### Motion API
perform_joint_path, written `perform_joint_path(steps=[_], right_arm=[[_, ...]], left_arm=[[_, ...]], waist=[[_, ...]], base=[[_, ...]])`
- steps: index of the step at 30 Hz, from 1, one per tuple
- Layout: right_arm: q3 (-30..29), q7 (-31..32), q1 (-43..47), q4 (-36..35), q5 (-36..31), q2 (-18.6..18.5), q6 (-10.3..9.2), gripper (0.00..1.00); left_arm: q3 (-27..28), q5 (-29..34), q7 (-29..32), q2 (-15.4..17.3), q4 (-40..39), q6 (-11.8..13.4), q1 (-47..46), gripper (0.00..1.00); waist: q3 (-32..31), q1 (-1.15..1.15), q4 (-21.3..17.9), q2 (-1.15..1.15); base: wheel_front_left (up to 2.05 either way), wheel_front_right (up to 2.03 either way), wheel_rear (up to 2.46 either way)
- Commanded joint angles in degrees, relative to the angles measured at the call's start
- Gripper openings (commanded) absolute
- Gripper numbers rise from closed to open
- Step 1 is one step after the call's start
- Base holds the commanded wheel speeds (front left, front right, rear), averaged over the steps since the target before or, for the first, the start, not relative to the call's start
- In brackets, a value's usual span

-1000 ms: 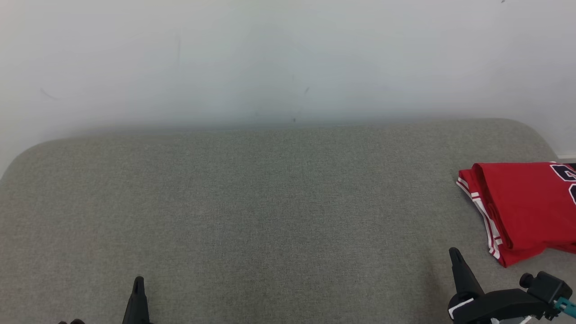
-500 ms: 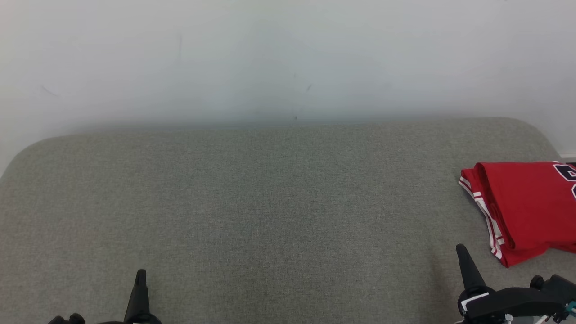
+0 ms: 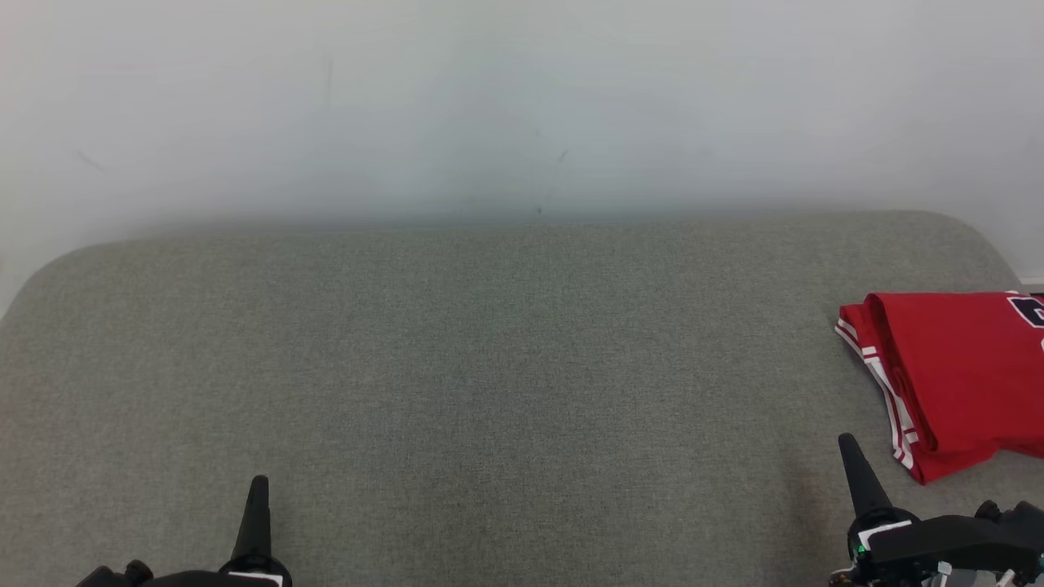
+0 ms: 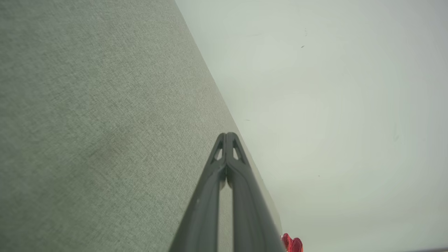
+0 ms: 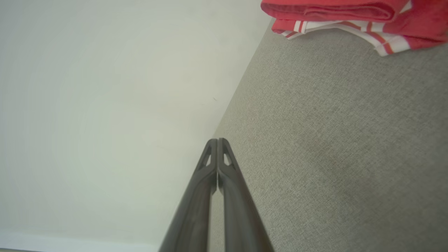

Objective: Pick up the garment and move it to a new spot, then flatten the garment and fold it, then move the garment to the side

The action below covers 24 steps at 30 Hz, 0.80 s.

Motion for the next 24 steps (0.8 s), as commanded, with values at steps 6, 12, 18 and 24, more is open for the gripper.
perform_joint_path(steps=[6,12,18,24], right_arm=[[-0.82,0.61,-1.52,-0.16,4.27,-0.07,-0.07,0.00],[-1.24,0.91,-1.69,-0.10,6.87,-0.07,-0.07,0.00],[-1.76,1.36,-2.04,-0.02,9.80,-0.07,-0.08,0.00],[-2.25,1.65,-2.34,0.06,12.61,-0.07,-0.09,0.00]], left_arm=[[0.08,-3.76,1.00,0.34,-0.03,-0.33,-1.94,0.00],[0.09,-6.25,1.61,0.35,0.13,-0.46,-2.62,0.00],[0.11,-8.91,2.26,0.37,0.35,-0.61,-2.96,0.00],[0.13,-11.39,2.89,0.39,0.55,-0.58,-3.70,0.00]], waist=[[0.16,0.00,0.11,0.00],[0.28,-0.01,0.20,0.00],[0.43,-0.01,0.30,0.00],[0.58,-0.01,0.41,0.00]], base=[[0.00,0.00,0.00],[0.00,0.00,0.00],[0.00,0.00,0.00],[0.00,0.00,0.00]])
